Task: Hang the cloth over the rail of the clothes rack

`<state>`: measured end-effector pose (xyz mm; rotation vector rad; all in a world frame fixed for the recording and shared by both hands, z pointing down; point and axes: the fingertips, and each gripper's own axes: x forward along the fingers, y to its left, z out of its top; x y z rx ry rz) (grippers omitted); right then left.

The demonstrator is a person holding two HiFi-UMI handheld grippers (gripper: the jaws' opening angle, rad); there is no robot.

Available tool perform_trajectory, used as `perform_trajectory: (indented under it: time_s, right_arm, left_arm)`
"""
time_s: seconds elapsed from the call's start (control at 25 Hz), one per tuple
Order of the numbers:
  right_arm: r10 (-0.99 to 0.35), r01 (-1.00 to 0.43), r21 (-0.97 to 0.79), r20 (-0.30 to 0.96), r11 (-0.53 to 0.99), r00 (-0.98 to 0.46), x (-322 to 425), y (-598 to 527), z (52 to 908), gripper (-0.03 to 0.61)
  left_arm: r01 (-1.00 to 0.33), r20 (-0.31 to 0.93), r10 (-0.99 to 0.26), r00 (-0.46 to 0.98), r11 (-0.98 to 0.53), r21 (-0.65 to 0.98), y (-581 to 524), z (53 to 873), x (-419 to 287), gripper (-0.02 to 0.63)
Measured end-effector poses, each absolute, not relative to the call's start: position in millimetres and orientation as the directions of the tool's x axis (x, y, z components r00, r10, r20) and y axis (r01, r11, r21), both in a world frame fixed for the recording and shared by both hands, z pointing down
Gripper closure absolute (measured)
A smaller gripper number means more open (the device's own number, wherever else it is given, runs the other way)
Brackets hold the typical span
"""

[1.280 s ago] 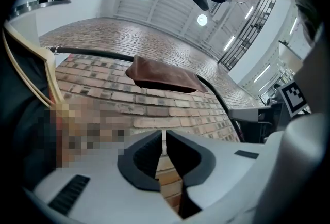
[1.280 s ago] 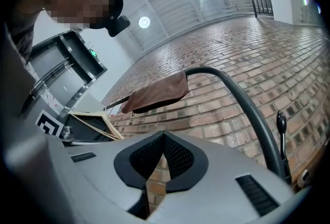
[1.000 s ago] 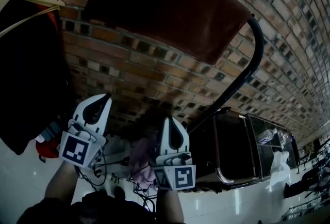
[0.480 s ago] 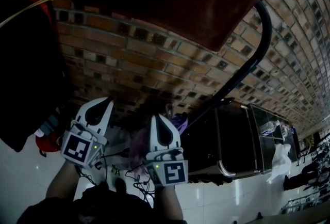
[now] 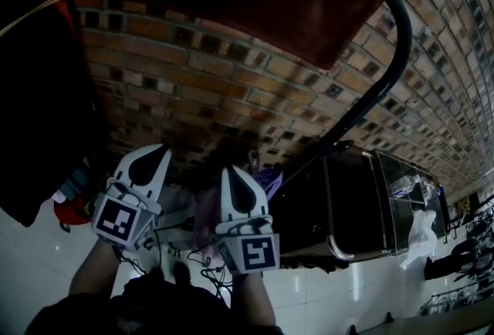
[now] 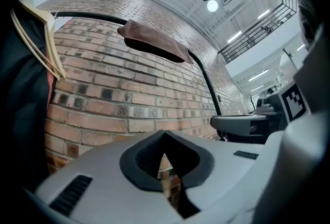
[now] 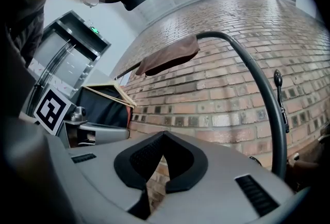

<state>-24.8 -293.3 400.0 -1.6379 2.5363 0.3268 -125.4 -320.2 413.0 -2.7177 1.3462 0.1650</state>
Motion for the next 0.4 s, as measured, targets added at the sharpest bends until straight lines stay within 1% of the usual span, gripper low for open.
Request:
perform_trajectory:
  time_s: [0.4]
  right_arm:
    - [-0.893,-0.916,0.127,-0.206,0.38,-0.399,-20.7,-297.4,398.0,0.557]
  left_arm:
    - [-0.789,-0.131,-0.779,0.613,-0.611,-0.054,-319.6,415.2,-120.5,0.601]
